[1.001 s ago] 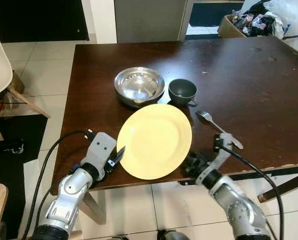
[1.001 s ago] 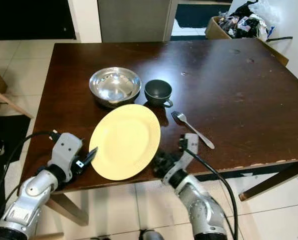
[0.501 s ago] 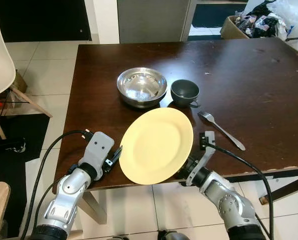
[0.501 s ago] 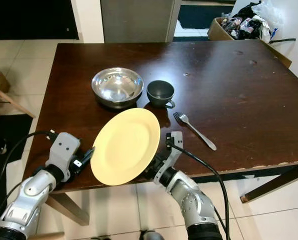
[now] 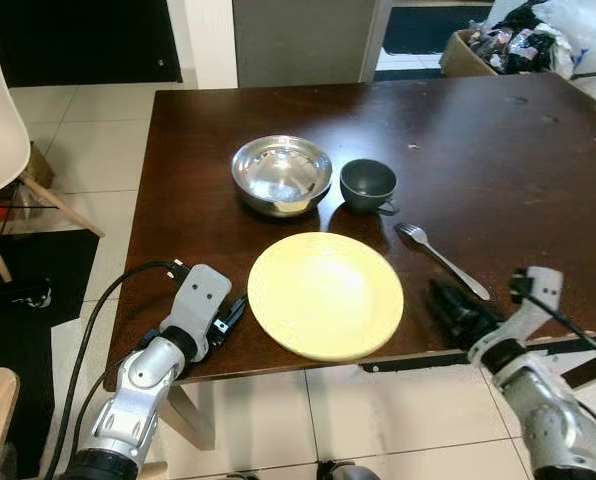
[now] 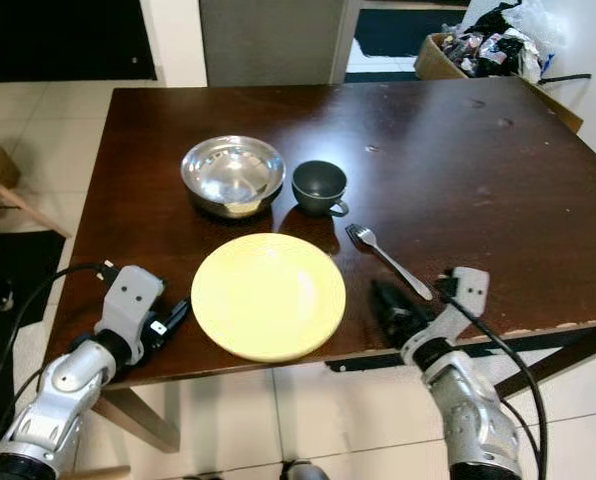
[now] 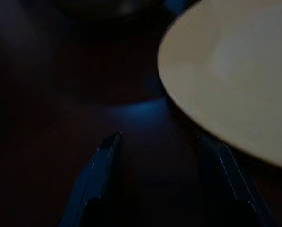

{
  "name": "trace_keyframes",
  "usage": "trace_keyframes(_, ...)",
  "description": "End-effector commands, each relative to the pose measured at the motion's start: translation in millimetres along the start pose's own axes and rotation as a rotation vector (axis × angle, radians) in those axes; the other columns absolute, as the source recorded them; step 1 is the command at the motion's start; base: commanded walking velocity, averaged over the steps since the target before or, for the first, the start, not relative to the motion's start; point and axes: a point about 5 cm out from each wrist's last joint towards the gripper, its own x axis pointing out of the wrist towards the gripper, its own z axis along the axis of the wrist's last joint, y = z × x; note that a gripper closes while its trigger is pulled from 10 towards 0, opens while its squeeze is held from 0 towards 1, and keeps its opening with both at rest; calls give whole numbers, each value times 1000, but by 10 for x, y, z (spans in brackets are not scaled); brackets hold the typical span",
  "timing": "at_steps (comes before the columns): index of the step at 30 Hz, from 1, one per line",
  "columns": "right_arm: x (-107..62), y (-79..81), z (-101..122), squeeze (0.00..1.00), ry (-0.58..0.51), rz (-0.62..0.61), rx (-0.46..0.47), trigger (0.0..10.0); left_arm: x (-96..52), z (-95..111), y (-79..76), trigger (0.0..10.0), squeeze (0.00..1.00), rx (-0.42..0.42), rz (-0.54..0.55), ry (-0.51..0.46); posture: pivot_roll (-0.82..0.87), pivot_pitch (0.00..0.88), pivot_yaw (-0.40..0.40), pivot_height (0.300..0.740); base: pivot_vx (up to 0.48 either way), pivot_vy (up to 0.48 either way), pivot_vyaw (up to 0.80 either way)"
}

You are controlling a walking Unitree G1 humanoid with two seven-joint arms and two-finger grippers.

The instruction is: Setting the table

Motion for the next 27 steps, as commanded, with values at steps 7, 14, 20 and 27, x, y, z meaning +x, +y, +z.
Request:
trace_keyframes(7,-49,136,249,0,-120,66,14,10000,-46,-158,-42,10000,0,-6,-9,76,-129,56,36,740,0,0,0)
trace_keyframes(14,77,405,263,1000,-146,175,49,10000,-21,-88,18,10000,0,-22,18,53,-124,55,34,740,0,0,0)
trace_keyframes(20,77,433,275,0,-166,178,65,10000,29,369,366,10000,0,-184,205,-157,-124,55,35,740,0,0,0)
trace_keyframes(27,39,321,119,0,-121,103,90,10000,73,709,268,10000,0,-125,131,-281,-122,53,31,740,0,0,0)
